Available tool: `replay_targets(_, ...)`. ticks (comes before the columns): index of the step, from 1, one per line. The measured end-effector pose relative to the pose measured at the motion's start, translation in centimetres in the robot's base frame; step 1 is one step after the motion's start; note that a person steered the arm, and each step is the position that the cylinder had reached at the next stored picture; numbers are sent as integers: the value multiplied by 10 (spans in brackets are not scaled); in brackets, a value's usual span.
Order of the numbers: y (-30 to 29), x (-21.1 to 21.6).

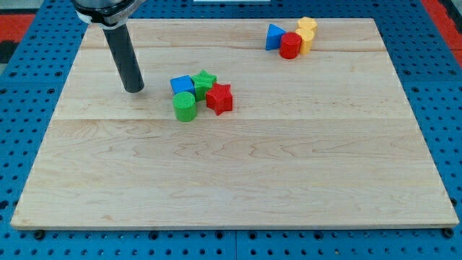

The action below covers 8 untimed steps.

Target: Push the green circle into the green star

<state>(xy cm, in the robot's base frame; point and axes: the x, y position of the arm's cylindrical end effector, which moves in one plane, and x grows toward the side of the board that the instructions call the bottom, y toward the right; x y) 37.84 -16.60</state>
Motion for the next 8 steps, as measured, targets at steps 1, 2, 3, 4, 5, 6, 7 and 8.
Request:
replay_targets(1, 21, 31)
replay_targets(2, 28, 47)
replay_targets(3, 23, 58)
replay_targets(4, 48, 78)
replay_targets(5, 106, 63)
replay_targets(6, 128, 32)
replay_targets(7, 135, 7)
replay_targets(8, 137, 3)
